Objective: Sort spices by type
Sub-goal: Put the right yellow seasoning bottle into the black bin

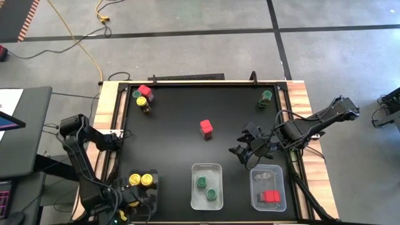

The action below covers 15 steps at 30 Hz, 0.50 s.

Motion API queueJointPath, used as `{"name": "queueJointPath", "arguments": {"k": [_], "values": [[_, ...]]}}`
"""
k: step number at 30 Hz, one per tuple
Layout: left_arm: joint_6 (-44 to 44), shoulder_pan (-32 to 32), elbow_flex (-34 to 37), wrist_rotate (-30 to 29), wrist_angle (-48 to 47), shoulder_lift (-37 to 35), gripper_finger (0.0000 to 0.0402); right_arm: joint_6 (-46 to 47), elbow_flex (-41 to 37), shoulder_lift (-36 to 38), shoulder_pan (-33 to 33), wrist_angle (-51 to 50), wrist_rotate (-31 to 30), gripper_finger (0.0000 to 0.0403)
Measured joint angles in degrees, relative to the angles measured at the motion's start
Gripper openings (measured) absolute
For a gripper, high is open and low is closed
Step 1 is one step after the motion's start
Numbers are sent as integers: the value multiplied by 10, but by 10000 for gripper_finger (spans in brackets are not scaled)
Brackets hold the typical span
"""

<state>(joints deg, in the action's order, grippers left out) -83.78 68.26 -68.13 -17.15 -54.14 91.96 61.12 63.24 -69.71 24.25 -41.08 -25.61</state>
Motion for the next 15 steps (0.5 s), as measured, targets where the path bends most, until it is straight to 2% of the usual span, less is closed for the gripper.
{"name": "queueJointPath", "arguments": {"k": [15], "values": [[16, 3, 9, -24, -3, 0, 202, 0, 0, 0, 0, 9, 0, 373]]}}
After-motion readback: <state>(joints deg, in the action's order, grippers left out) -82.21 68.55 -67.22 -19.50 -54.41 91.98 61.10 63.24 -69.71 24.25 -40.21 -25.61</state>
